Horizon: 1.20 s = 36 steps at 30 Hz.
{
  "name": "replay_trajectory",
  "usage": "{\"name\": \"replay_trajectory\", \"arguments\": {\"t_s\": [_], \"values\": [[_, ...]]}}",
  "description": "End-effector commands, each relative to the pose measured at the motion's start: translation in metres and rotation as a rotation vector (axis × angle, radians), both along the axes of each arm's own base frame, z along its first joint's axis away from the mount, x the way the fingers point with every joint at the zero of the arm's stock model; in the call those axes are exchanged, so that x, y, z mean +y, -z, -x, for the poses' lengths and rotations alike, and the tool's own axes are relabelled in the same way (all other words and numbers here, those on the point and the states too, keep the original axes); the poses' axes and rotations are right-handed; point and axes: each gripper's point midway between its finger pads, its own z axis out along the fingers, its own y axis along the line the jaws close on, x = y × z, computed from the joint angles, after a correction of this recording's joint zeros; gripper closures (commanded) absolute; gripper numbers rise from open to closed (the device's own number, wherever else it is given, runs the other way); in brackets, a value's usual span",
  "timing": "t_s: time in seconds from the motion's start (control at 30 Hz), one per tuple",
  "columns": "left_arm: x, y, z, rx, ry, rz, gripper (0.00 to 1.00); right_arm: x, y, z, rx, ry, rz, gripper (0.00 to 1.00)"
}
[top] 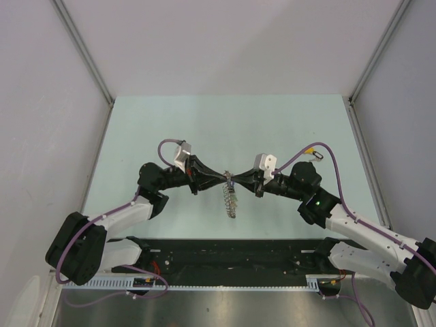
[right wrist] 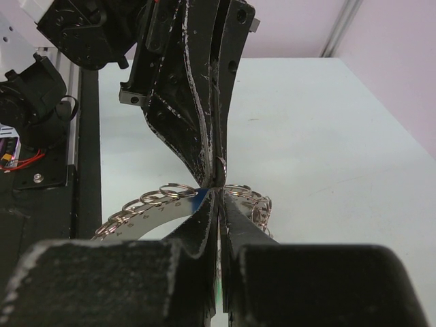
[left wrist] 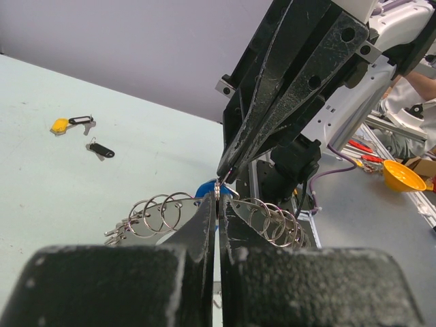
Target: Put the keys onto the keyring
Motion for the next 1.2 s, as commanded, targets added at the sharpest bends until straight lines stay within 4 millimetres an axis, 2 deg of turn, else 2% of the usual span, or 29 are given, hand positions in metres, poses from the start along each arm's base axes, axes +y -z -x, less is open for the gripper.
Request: {"name": "replay_trajectory", "arguments": {"t_s": [0.0,0.2,0.83,1.17], "values": [[-0.0005,-0.0270,0.0036,-0.088,0.018,0.056,1.00,0.0001,-0.0164,-0.0007,-0.029,0.002,-0.043,1.00],[-0.0005,-0.0260,0.0025,-0.082,0.016,0.054,1.00,-0.0043,-0.0186,-0.0056,-0.023,0.044,-0.049,1.00],[-0.0015,-0.0247,0.0021,-0.075,0.020,0.053,1.00,0.0030,-0.0166,0.0010,-0.019,-0.014,-0.051,1.00],[-0.0008,-0.0262,0.0037,-0.080,0.022,0.058,1.00,-0.0009,-0.0163,-0.0046,-0.012,0.028,-0.049,1.00]]}}
